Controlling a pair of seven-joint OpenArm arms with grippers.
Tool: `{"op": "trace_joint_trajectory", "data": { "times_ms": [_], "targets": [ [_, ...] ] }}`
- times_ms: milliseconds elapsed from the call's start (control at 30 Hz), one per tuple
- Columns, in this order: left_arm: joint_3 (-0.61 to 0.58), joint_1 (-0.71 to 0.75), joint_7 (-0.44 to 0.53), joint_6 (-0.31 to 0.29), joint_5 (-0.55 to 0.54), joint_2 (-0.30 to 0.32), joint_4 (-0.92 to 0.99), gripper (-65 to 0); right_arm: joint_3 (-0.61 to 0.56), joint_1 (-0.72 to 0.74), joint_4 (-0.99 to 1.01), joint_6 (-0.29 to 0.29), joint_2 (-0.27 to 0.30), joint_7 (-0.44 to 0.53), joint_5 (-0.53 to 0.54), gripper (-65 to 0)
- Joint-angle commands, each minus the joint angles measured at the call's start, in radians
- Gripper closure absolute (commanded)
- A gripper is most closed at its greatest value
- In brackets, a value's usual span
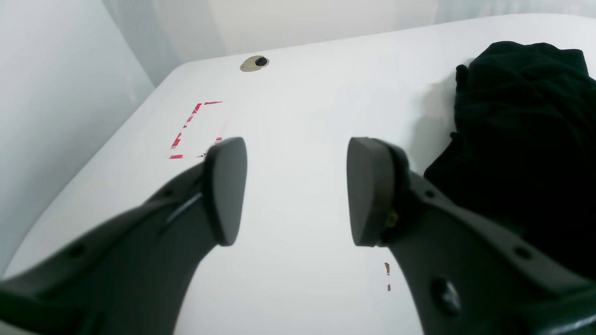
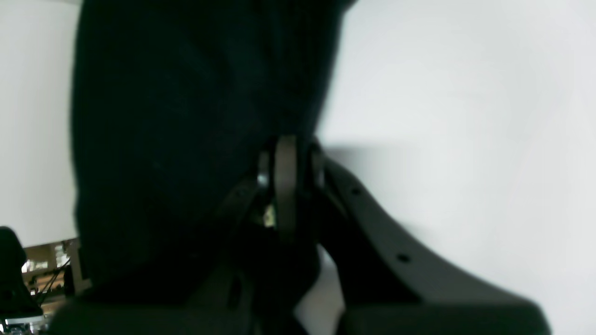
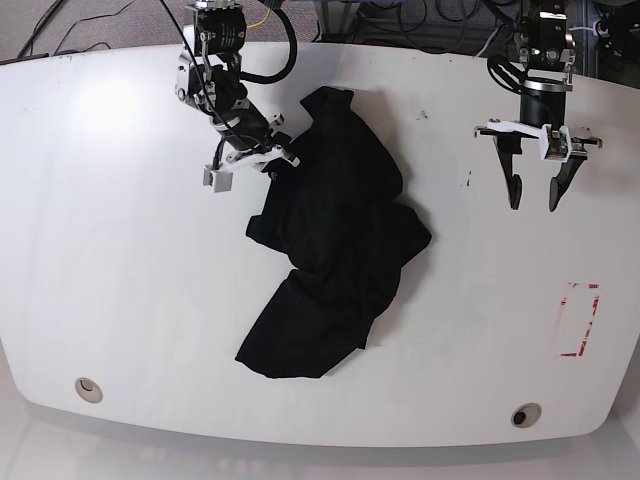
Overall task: Layout the t-shirt on the table in an organized manner, then fold the t-shirt properly
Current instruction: 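Lower the right gripper onto the shirt edge and pinch it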
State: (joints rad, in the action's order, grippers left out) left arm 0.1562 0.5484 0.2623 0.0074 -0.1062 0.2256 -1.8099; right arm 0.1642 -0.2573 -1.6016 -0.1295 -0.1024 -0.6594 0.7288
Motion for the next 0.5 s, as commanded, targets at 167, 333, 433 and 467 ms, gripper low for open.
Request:
{"op": "trace_joint_trajectory", "data": {
  "times_ms": [167,333,433,467],
  "targets": [
    [0.006,0.0,0.03,0.004,0.0,0.01,-0.015,-32.1,0.001,-0.044,-0.174,-0.003,0.016,0.005,0.004,0.0],
    [0.006,-0.001,0.03,0.004,0.0,0.01,-0.015,-32.1,0.001,-0.066,-0.303,0.055,0.06,-0.033,0.004,0.0],
    [0.006,-0.003,0.03,0.004,0.0,0.01,-0.015,-32.1,0.001,-0.073,-0.359,0.063,0.082,-0.038,0.004,0.0],
    [0.006,-0.003,0.03,0.004,0.0,0.01,-0.015,-32.2,0.001,-0.076,-0.375,0.063,0.089,-0.038,0.004,0.0]
  ]
}}
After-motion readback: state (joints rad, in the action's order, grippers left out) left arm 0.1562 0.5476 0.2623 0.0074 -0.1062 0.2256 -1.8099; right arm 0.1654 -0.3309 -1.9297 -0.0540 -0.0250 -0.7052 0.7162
